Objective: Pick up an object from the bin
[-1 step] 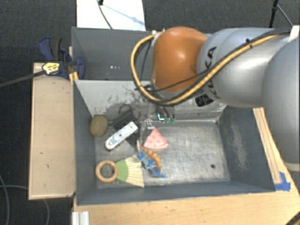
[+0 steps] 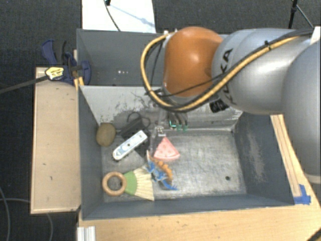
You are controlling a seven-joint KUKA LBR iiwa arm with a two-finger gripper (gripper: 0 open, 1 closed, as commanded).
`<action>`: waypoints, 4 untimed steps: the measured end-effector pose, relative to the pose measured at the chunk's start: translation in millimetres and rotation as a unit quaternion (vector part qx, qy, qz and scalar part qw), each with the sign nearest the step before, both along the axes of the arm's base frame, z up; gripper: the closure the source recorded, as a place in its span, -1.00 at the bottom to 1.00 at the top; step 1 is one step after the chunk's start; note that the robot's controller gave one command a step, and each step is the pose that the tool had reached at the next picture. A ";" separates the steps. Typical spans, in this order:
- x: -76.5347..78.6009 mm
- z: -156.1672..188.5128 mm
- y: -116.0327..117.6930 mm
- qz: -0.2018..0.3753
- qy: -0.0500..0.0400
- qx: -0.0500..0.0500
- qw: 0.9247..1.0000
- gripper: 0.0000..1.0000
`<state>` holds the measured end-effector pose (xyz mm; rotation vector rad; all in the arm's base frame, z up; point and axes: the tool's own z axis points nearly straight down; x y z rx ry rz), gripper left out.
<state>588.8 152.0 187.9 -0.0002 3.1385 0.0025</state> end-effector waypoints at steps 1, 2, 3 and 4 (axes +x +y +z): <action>-24.9 -114.4 -2.6 0.019 -0.002 0.001 1.000 1.00; -24.9 -114.4 -2.6 0.017 -0.002 0.001 1.000 1.00; -25.0 -114.4 -2.5 0.014 -0.002 0.001 1.000 1.00; -25.0 -114.4 -2.5 0.014 -0.002 0.001 1.000 1.00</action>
Offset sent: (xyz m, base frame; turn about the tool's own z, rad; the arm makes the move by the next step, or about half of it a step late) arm 0.0000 0.0000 0.0000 0.0000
